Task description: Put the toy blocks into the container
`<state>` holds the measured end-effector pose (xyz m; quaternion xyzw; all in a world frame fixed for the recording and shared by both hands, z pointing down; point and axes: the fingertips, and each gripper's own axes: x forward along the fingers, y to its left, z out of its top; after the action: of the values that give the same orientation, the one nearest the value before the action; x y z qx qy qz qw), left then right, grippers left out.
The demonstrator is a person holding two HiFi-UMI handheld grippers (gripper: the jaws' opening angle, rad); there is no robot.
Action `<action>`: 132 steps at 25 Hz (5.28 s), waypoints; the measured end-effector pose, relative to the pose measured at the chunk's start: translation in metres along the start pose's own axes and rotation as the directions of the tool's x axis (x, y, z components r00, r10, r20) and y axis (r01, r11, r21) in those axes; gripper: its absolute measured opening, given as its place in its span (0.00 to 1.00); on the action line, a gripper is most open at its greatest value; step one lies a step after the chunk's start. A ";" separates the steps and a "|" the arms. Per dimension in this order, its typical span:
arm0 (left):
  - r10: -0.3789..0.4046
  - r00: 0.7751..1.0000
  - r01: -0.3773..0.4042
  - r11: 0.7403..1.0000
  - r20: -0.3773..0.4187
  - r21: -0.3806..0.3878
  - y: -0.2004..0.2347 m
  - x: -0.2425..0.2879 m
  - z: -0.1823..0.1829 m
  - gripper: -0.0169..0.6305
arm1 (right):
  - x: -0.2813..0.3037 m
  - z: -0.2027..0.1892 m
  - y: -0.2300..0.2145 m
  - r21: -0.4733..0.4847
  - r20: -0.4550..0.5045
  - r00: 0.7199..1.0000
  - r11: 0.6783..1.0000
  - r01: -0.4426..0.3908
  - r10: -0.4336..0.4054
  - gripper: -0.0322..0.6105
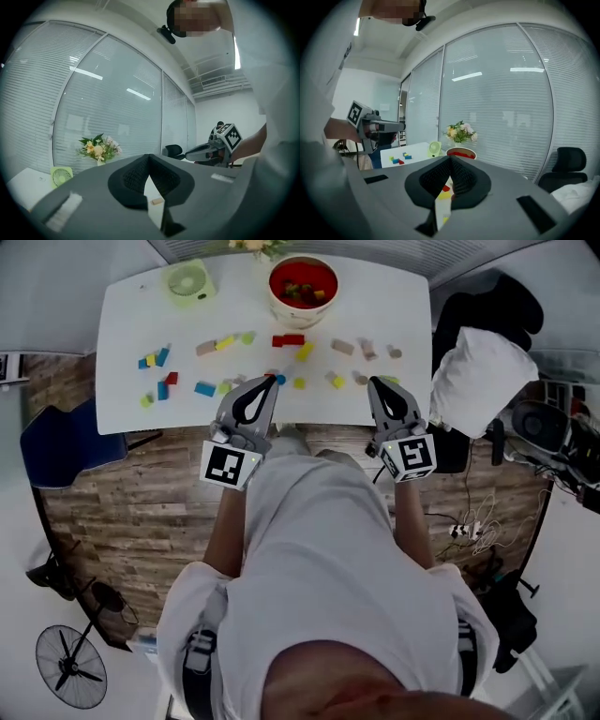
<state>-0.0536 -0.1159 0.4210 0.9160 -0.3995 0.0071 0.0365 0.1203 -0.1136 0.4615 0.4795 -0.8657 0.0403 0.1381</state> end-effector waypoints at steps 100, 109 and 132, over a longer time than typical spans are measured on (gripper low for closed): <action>0.427 0.901 -0.426 0.904 0.077 -0.032 0.069 -0.080 0.017 0.02 | 0.311 -0.105 -0.053 -0.497 -0.794 0.595 0.429 -0.754 0.124 0.26; 0.391 0.918 -0.392 0.920 0.067 -0.007 0.069 -0.070 0.018 0.02 | 0.313 -0.092 -0.054 -0.491 -0.756 0.635 0.503 -0.711 0.161 0.38; 0.175 0.984 -0.176 0.984 0.039 0.033 0.042 0.016 0.030 0.02 | 0.129 0.053 -0.039 -0.004 0.152 0.923 0.934 -0.358 0.355 0.05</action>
<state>-0.0746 -0.1583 0.3939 0.8777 -0.4791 0.0012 0.0117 0.0780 -0.2504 0.4445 0.3174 -0.9458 0.0390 0.0570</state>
